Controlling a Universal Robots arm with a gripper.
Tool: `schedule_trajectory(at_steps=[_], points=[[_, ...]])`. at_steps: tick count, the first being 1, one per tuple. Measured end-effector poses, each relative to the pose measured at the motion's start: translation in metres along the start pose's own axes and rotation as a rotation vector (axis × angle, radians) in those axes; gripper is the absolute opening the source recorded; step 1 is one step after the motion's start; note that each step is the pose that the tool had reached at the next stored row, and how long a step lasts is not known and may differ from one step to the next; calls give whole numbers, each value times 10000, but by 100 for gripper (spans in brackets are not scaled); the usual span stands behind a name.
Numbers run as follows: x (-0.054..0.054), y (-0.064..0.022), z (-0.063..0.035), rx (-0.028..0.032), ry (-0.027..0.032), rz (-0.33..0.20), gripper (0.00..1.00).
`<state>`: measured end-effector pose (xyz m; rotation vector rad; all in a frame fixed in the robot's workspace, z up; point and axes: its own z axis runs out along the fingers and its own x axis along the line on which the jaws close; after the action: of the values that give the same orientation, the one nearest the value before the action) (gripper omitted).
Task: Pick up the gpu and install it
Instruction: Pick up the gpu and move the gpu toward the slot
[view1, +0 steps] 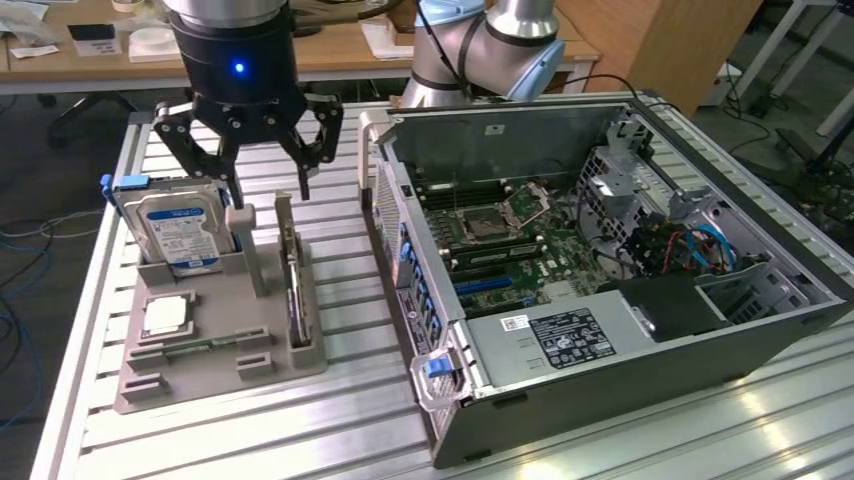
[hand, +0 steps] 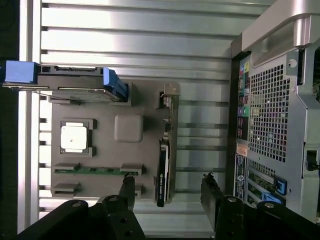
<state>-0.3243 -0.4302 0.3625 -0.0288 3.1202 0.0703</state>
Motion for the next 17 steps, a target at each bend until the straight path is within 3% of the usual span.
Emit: schedule_trajectory(at_steps=[6,17], points=[[2,-6,86,-9,41,-417,65],[5,-30,238,-10,48,-471,65]])
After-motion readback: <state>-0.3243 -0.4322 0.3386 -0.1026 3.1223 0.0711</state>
